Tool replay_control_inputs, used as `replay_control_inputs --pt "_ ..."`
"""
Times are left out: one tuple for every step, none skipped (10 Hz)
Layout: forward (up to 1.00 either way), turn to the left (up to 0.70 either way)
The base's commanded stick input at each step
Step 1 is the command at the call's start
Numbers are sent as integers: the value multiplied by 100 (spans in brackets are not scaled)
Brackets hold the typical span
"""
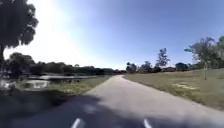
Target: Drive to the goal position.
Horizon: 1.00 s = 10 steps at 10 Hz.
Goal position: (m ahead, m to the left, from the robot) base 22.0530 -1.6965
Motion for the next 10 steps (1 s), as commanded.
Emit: replay_control_inputs --pt "70 35" --pt "70 32" --pt "70 25" --pt "70 17" --pt "70 10" --pt "70 2" --pt "70 0" --pt "70 0" --pt "70 0" --pt "70 0"
